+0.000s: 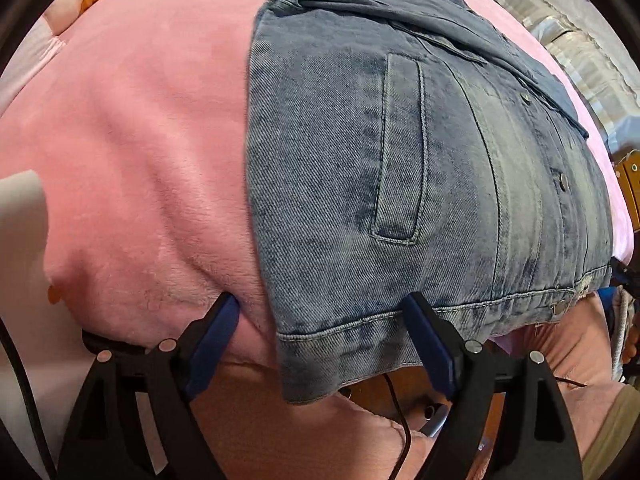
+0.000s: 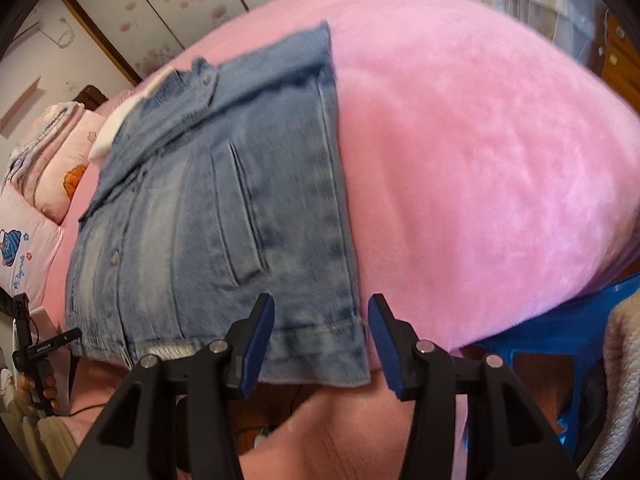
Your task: Fold large clothes
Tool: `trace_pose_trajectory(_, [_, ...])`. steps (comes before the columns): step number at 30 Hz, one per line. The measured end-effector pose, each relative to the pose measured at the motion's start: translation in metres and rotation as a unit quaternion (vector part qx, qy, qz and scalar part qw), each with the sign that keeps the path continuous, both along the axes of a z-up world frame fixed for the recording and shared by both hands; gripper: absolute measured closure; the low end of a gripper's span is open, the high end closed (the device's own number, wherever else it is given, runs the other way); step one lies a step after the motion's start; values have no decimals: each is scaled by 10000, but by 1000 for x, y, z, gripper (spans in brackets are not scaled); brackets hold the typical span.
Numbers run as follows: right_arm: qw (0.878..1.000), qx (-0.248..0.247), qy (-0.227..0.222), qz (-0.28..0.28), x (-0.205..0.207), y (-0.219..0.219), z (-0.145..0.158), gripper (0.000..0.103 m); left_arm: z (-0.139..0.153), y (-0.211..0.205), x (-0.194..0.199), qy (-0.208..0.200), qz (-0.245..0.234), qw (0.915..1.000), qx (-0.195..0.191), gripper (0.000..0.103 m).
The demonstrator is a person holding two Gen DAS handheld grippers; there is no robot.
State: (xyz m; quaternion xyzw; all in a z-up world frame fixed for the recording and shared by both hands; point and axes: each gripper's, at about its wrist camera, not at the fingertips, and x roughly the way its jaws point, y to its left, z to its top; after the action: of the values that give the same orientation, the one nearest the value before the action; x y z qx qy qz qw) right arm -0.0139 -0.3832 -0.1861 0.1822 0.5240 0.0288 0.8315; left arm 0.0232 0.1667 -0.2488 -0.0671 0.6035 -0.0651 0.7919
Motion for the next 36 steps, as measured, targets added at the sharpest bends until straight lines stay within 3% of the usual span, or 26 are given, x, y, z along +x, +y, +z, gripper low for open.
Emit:
trace_pose_trajectory(6, [9988, 480, 47, -4, -1, -9, -23, 54, -4, 1, 2, 53, 22, 9997, -247, 18])
trace_pose_trajectory(11, [9992, 325, -8, 232, 5, 3, -22, 57, -7, -3, 4, 74, 17, 9999, -154, 21])
trace_pose_trajectory(15, [9992, 165, -74, 368, 5, 11, -14, 70, 3, -20, 1, 85, -128, 9998, -128, 60])
trace_pose_trajectory(17, [9990, 94, -141, 420, 3, 13, -8, 77, 9, -28, 3, 89, -180, 9998, 9, 84])
trace_pose_trajectory(18, [9990, 125, -155, 411, 3, 13, -6, 79, 12, -27, 5, 145, -162, 9996, -195, 90])
trace_pose_trajectory(23, [9983, 444, -222, 315, 4, 5, 2, 82, 17, -15, 14, 345, 151, 9951, -914, 90])
trace_pose_trajectory(27, [9962, 635, -465, 371, 3, 3, 23, 85, 30, 4, 13, 254, 620, 9826, -1732, 91])
trace_pose_trajectory(31, [9903, 942, -901, 472, 11, 7, 59, 86, 64, 7, 22, -161, 755, 9735, -2153, 91])
trace_pose_trajectory(36, [9812, 1048, -1464, 700, 49, 22, 112, 87, 133, 3, 70, -1045, 723, 9629, -2382, 91])
